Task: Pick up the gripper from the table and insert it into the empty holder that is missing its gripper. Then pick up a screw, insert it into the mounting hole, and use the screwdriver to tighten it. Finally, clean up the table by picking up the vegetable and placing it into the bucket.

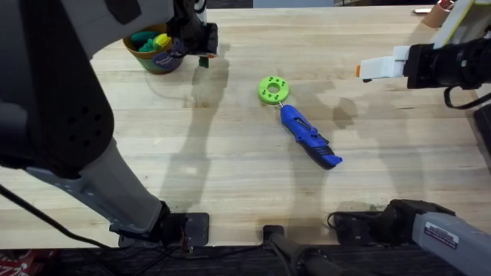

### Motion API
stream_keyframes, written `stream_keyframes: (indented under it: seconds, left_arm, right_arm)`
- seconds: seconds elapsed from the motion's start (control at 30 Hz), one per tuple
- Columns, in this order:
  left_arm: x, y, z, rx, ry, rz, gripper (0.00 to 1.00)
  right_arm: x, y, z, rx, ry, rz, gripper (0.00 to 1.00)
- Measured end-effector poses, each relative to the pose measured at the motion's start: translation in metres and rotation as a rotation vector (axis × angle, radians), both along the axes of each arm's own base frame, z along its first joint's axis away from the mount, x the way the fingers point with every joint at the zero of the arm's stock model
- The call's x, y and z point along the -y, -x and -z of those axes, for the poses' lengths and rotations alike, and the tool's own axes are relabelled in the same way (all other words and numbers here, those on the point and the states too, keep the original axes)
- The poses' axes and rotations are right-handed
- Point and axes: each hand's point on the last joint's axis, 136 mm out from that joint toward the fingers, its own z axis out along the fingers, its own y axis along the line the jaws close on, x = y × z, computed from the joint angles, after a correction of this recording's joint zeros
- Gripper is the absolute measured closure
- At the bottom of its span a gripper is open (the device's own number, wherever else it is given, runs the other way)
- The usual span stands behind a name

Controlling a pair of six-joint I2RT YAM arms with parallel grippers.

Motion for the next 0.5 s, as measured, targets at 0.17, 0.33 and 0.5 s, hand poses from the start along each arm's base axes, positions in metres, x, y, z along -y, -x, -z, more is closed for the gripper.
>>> stream_keyframes:
  seconds: [0.17,0.33,0.5]
  left_arm:
    - [-0.001,0.003,0.018,-0.045,-0.016,0.005,0.926]
    - [-0.003,-0.003,0.007,-0.028,-0.045,0.043,0.926]
    - [-0.006,-0.010,-0.042,0.068,-0.043,0.053,0.926]
  right_arm:
    - [0.000,0.002,0.002,-0.011,-0.001,0.001,0.014]
    - [0.000,0.002,0.001,-0.011,-0.001,0.001,0.014]
    - [0.000,0.002,0.001,-0.011,-0.001,0.001,0.014]
